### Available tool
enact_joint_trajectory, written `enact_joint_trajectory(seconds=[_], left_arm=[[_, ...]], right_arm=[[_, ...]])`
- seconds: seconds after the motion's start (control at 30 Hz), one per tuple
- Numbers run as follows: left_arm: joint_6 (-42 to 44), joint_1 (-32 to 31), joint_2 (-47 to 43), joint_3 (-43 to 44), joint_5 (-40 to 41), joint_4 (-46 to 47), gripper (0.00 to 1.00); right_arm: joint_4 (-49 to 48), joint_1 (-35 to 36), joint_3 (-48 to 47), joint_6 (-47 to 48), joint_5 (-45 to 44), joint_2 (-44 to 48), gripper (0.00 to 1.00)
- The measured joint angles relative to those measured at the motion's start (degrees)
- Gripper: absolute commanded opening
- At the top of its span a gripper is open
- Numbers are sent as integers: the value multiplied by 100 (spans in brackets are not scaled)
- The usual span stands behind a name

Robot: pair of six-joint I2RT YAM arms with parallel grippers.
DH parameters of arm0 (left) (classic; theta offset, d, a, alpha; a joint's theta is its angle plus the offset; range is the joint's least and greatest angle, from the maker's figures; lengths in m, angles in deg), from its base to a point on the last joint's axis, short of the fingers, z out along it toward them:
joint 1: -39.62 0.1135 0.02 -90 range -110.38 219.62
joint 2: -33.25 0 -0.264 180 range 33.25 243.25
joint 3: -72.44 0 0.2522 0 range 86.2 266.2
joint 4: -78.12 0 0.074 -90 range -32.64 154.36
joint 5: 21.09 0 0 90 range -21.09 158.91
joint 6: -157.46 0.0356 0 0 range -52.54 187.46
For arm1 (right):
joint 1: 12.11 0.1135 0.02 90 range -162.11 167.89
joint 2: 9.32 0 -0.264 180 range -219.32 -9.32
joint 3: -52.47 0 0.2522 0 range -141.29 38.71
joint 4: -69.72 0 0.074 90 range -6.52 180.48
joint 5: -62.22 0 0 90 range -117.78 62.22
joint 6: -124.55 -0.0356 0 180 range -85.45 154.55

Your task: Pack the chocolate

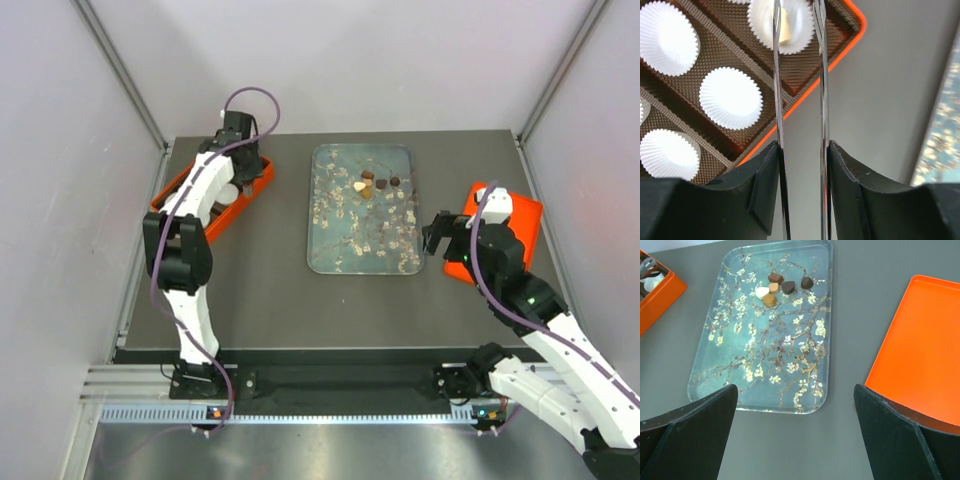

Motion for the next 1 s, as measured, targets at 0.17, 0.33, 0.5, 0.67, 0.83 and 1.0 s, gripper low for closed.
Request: enact_joint_trajectory(seconds=[0.17, 0.33, 0.5, 0.67, 0.83, 1.0], left_arm=[[-98, -4, -452, -2, -431, -52, 46], [-181, -293, -1255, -210, -654, 17, 46], [-173, -1373, -1843, -629, -717, 278, 46], [-254, -2459, -1873, -1029, -780, 503, 46], [-245, -2859, -1613, -1119, -728, 651, 46], [-212, -2844, -1213, -1119, -737, 837, 46]], right_arm=[[15, 0, 0, -94, 24, 76, 100], [96, 0, 0, -149, 46, 109, 100], [219, 0, 0, -214, 42, 221, 100], [343, 0, 0, -238, 15, 393, 100], [393, 0, 0, -240, -4, 468, 100], [400, 0, 0, -229, -13, 470, 100]])
